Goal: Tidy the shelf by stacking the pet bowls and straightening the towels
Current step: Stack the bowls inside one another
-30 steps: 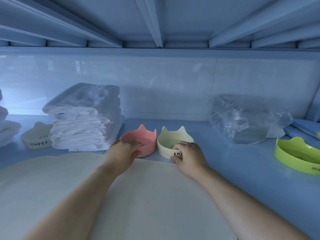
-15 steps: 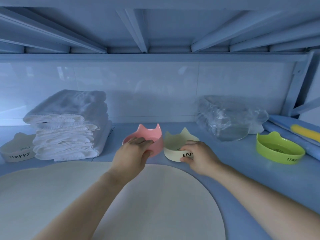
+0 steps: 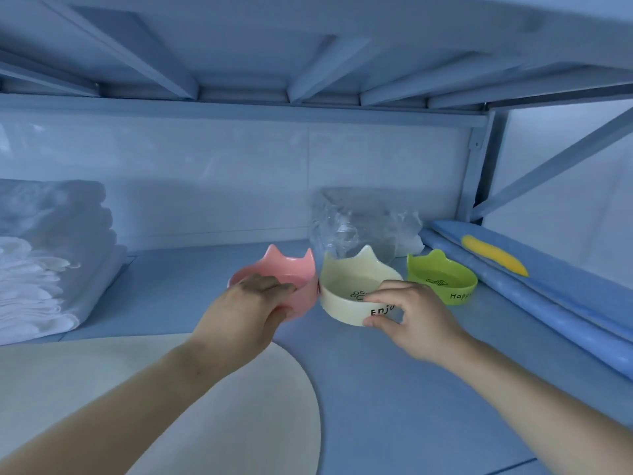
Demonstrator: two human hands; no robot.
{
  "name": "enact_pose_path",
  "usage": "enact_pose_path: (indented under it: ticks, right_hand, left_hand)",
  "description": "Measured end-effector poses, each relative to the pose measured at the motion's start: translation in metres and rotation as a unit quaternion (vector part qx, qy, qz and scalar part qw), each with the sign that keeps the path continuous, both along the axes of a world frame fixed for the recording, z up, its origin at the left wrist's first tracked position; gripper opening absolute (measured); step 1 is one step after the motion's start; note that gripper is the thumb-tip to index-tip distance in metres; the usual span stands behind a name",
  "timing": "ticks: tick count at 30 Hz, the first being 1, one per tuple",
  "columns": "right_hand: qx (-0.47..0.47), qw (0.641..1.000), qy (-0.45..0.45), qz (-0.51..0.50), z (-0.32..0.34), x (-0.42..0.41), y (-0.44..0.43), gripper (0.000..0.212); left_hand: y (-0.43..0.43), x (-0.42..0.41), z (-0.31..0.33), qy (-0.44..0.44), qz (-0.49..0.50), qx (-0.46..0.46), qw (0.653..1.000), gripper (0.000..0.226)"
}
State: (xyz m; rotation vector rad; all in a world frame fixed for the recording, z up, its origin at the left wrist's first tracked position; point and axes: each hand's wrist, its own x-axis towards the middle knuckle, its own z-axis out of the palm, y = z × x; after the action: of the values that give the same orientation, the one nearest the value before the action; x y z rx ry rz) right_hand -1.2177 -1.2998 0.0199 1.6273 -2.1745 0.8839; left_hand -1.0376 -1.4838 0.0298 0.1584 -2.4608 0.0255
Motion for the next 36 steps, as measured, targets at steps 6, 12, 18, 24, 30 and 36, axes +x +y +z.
enact_pose_path:
  ticks: [6,12,18,24,30,36]
  right_hand:
    - [-0.026,0.999,0.0,-0.045,0.012,-0.054,0.046,0.022]
    - [-0.023,0.997,-0.005,-0.077,0.012,-0.11,0.076,0.02]
    - [-0.021,0.996,-0.014,-0.082,0.009,-0.154,0.079,0.02]
    - [0.0,0.997,-0.024,-0.069,0.0,-0.175,0.069,0.025]
    - [-0.003,0.998,-0.032,-0.057,-0.005,-0.181,0.064,0.028]
    - [-0.027,0.997,0.025,-0.073,-0.02,-0.178,0.058,0.024]
  left_hand:
    - [0.047,-0.067,-0.006,-0.031,0.001,0.05,0.998,0.034]
    - [0.08,-0.127,-0.014,-0.085,0.019,0.043,0.995,0.029]
    - [0.093,-0.161,-0.024,-0.127,0.074,0.05,0.988,0.034]
    - [0.097,-0.183,-0.033,-0.122,0.115,0.049,0.985,0.036]
    - [0.106,-0.198,-0.043,-0.116,0.14,0.029,0.983,0.031]
    - [0.113,-0.209,-0.047,-0.094,0.155,0.013,0.983,0.03]
